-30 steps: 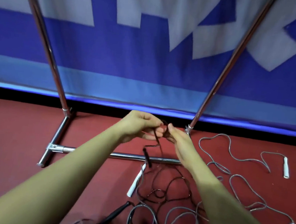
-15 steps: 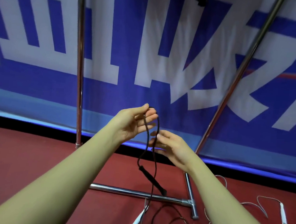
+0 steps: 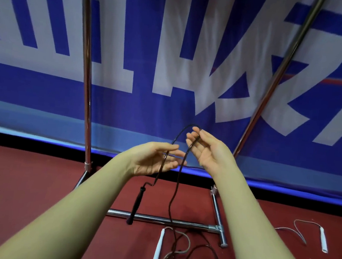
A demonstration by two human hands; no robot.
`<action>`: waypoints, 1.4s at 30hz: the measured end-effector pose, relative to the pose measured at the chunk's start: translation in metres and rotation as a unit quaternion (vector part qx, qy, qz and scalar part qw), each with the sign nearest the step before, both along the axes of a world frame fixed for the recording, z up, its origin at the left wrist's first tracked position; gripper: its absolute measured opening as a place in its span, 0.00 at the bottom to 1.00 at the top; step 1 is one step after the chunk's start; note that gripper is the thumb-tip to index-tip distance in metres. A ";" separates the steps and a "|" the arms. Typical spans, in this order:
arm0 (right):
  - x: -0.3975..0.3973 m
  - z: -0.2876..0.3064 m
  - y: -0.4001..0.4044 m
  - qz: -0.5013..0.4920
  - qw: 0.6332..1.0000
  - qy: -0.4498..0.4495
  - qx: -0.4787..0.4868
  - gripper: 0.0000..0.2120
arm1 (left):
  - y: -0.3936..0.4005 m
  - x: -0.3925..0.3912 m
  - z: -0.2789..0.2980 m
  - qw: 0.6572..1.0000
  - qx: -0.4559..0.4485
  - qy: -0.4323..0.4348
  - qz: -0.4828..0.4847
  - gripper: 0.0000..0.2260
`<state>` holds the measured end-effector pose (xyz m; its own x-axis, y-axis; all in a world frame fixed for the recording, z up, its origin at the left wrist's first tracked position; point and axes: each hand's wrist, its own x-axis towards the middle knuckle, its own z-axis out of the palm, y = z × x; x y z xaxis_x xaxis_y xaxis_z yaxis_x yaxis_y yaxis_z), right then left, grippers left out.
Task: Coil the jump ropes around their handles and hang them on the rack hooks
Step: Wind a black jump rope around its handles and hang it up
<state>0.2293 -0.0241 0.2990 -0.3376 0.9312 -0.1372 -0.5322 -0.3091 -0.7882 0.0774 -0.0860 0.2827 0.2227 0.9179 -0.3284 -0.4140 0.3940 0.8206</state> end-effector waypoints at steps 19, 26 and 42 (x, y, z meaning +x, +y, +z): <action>0.018 -0.044 0.000 0.312 0.918 -0.231 0.075 0.17 | 0.017 -0.007 0.017 0.960 0.129 -0.062 0.239 0.05; 0.013 -0.030 -0.001 0.162 0.974 -0.132 0.086 0.08 | 0.018 -0.015 0.001 0.977 0.071 -0.054 0.193 0.08; 0.017 -0.016 0.011 0.028 0.996 0.075 0.041 0.09 | 0.005 0.005 -0.003 0.980 0.134 0.132 0.062 0.04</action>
<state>0.2465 -0.0128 0.2827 -0.4011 0.9160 -0.0062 -0.6296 -0.2806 -0.7245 0.0823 -0.0814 0.2796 0.0436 0.9937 -0.1034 -0.2043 0.1101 0.9727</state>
